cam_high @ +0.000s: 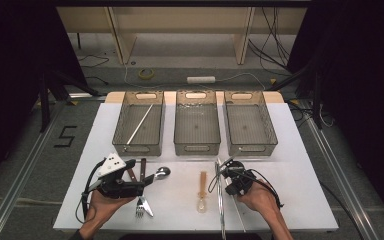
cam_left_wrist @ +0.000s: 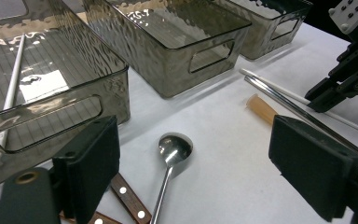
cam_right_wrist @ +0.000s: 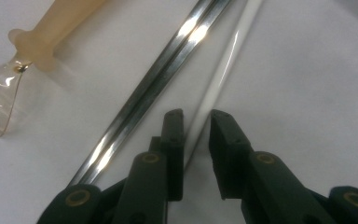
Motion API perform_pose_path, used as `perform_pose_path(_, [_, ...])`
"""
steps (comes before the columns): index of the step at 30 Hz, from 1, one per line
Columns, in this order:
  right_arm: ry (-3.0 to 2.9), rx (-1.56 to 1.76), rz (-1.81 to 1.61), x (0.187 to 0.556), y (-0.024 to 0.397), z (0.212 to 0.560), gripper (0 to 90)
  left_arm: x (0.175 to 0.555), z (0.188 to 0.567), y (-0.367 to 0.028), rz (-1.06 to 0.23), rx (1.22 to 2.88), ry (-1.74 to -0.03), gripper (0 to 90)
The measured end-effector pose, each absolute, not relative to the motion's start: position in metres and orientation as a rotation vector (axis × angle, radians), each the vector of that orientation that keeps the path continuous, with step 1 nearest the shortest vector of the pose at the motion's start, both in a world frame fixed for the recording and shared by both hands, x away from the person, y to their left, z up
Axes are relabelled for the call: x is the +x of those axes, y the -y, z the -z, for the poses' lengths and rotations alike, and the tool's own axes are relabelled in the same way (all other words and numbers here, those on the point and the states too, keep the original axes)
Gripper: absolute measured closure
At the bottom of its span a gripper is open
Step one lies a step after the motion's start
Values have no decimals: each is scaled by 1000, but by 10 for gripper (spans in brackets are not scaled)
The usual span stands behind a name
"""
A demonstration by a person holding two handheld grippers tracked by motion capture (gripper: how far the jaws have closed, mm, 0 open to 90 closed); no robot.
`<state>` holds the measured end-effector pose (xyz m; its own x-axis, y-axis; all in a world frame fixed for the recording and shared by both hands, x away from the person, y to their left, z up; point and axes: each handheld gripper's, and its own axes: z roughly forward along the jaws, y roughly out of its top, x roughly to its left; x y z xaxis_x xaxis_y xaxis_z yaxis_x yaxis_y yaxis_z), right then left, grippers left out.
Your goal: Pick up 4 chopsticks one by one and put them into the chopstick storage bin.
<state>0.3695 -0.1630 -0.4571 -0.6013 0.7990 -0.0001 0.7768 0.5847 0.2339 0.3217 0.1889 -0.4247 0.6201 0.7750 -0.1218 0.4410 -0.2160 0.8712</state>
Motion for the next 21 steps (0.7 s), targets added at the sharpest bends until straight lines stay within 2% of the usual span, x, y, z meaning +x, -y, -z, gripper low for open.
perform_pose_path(21, [-2639,1398,-339,375,176,458,852,322,425,-188,-424,1858,-972,159])
